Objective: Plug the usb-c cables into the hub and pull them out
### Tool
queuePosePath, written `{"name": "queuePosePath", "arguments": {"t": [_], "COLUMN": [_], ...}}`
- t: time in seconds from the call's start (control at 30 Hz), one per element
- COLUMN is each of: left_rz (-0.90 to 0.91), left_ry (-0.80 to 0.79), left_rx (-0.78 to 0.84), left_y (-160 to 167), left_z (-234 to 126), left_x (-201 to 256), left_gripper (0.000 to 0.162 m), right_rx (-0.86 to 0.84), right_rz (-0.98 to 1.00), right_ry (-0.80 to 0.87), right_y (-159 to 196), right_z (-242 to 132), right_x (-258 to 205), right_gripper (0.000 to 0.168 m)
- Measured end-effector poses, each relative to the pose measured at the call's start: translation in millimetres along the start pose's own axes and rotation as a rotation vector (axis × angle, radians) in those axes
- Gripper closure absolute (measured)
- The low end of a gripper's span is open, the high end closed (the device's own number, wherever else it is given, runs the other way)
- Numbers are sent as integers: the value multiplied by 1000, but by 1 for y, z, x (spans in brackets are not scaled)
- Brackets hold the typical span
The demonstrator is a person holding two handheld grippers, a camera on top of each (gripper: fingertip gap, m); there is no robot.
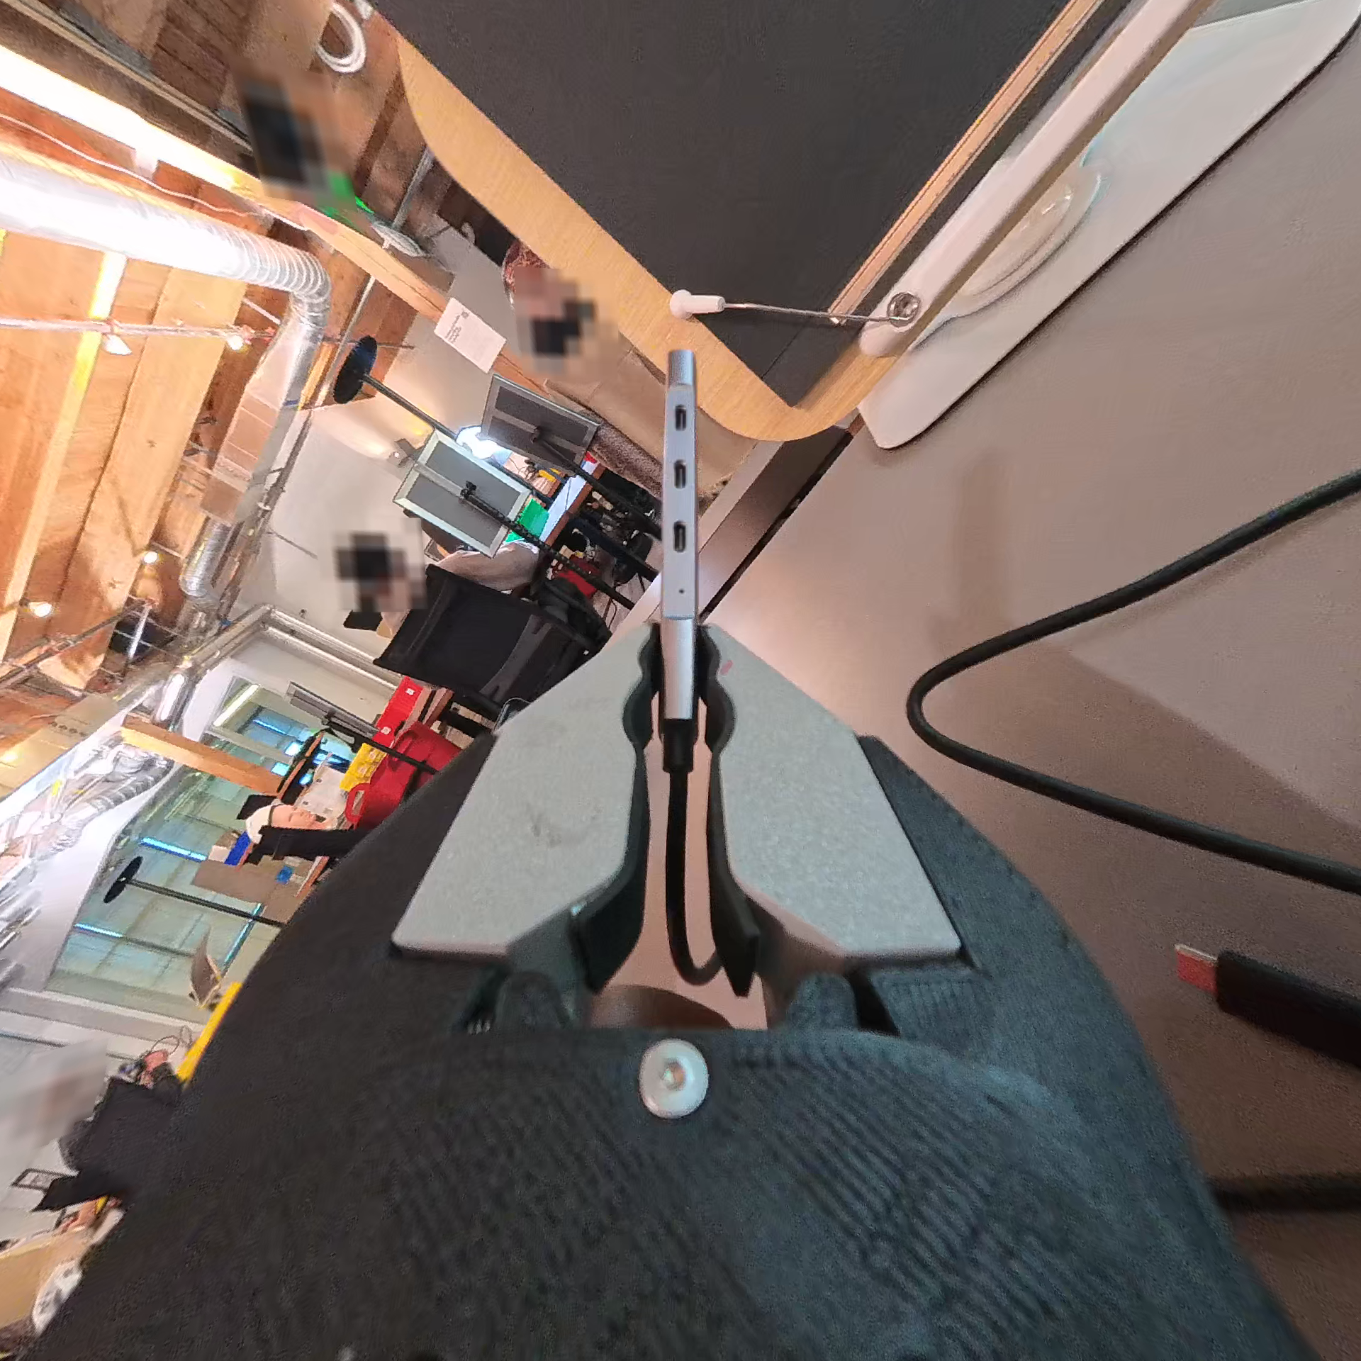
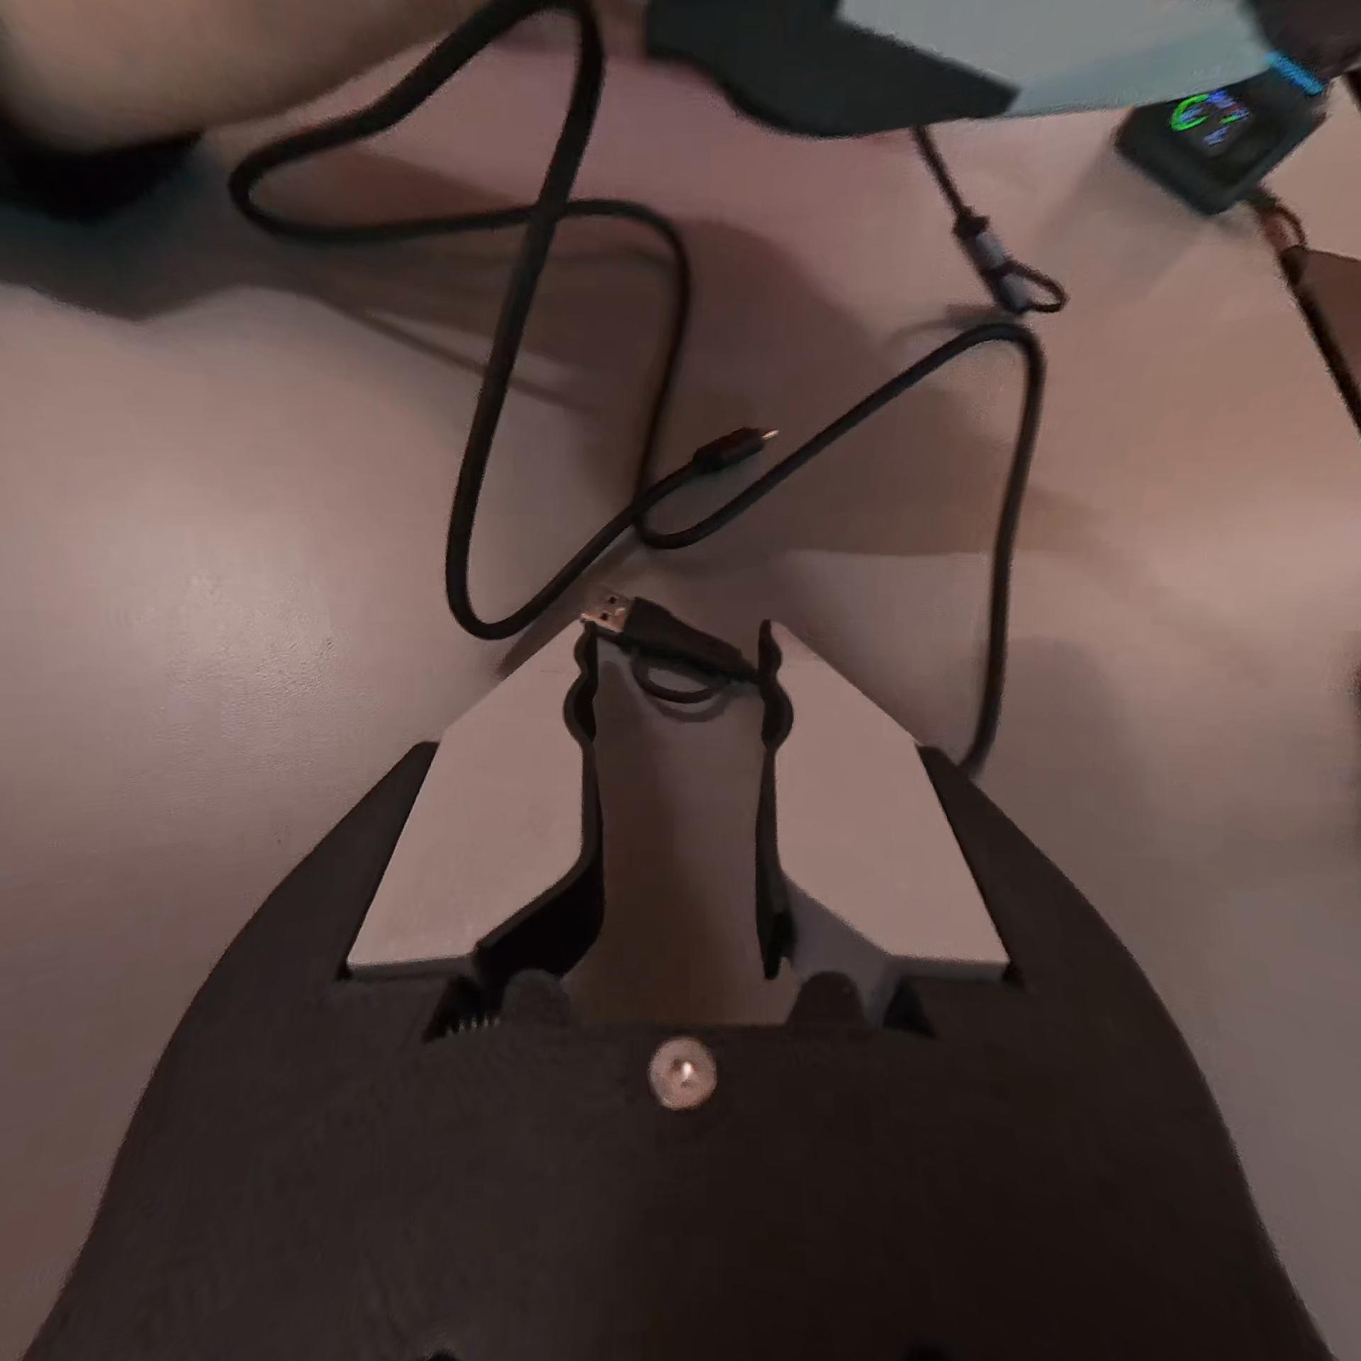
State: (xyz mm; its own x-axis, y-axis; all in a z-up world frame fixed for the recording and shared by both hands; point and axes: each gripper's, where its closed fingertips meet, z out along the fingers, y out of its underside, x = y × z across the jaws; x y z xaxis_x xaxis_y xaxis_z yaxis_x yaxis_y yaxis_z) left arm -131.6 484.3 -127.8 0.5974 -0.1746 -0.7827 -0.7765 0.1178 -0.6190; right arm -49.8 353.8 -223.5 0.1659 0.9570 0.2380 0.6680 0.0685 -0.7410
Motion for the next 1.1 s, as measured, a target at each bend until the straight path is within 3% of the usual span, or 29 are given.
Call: {"name": "queuePosePath", "arguments": {"t": [0.17,0.23,0.3,0.4,0.5,0.6,0.73,0.8,0.87,0.93,1.03,1.1], "left_rz": [-15,-8,1,32,56,44,49,66,80,84,75,71], "left_ry": [-11,-15,0,23,22,16,22,28,32,29,30,36], "left_rx": [3,0,6,17,15,2,-3,-3,-3,-5,1,10], "left_y": [-1,0,-1,-3,-4,-1,-1,-2,-2,-2,-3,-5], "left_z": [0,0,0,0,0,1,2,2,2,3,2,1], "left_x": [-2,-2,1,8,10,8,11,15,17,17,16,16], "left_gripper": [155,156,155,155,155,155,155,155,155,155,155,155], "right_rx": [-73,-124,-225,-250,-155,9,118,65,-54,-111,-101,-51], "right_rz": [-32,-19,2,67,163,212,266,256,197,142,130,171], "right_ry": [22,95,227,280,259,123,-31,-107,-289,-387,-398,-313], "right_y": [10,18,37,49,38,7,-15,-9,7,17,16,7], "right_z": [10,6,-3,-13,-20,-21,-16,-8,-7,-14,-22,-20], "right_x": [-2,14,41,59,63,44,19,5,-26,-44,-45,-29], "right_gripper": [141,143,158,158,153,140,139,149,168,168,168,157]}}
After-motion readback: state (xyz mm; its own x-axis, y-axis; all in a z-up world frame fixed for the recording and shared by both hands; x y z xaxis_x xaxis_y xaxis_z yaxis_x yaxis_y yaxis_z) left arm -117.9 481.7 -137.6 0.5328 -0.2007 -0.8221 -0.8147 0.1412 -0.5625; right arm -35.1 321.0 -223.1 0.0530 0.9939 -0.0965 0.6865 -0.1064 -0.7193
